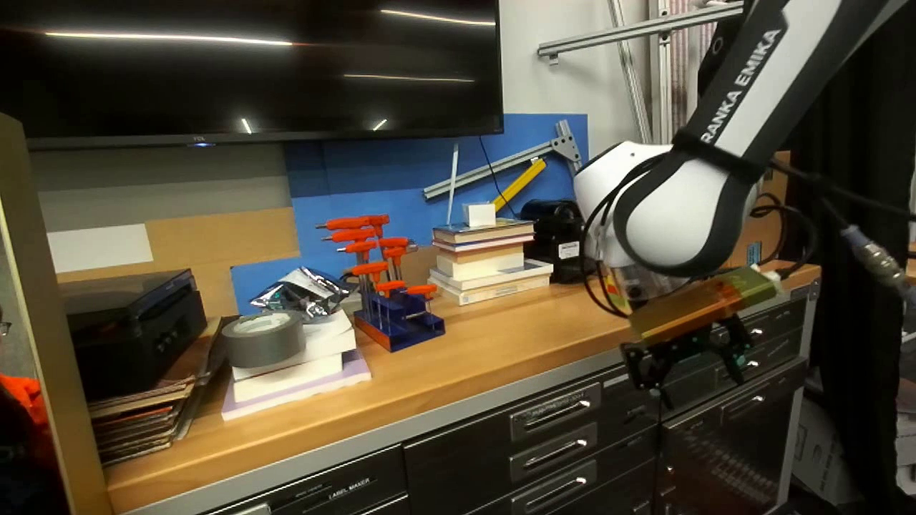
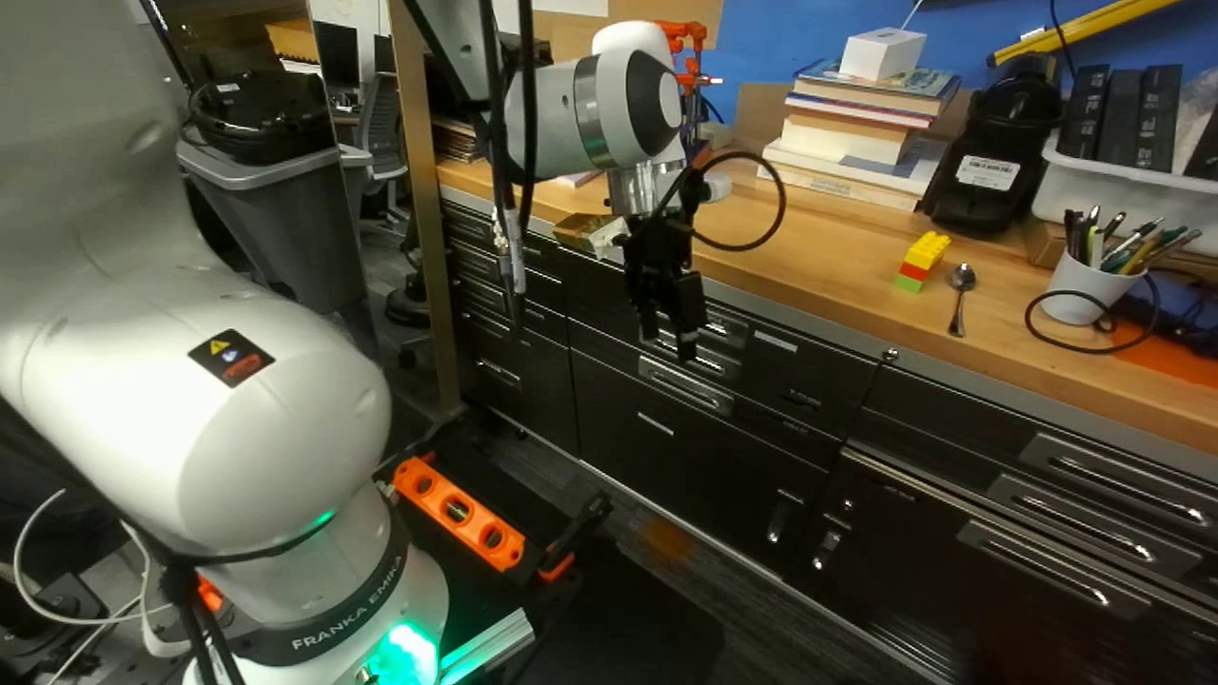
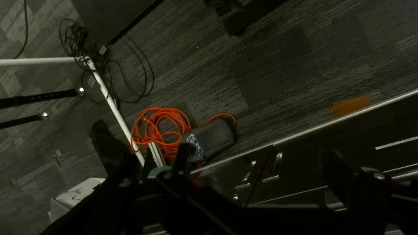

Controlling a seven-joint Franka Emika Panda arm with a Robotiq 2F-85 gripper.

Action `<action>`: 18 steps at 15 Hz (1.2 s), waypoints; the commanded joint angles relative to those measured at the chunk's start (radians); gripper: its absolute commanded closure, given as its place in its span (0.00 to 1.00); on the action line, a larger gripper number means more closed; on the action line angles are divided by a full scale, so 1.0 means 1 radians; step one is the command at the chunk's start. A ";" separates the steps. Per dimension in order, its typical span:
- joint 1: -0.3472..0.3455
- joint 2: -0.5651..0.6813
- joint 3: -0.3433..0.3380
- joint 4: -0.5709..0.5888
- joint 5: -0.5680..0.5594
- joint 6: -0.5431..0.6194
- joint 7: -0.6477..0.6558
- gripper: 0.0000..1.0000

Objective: Put the two black objects in the open drawer then close the drawer

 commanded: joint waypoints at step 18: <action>-0.245 -0.784 -0.044 -0.039 0.264 -0.448 -0.966 0.00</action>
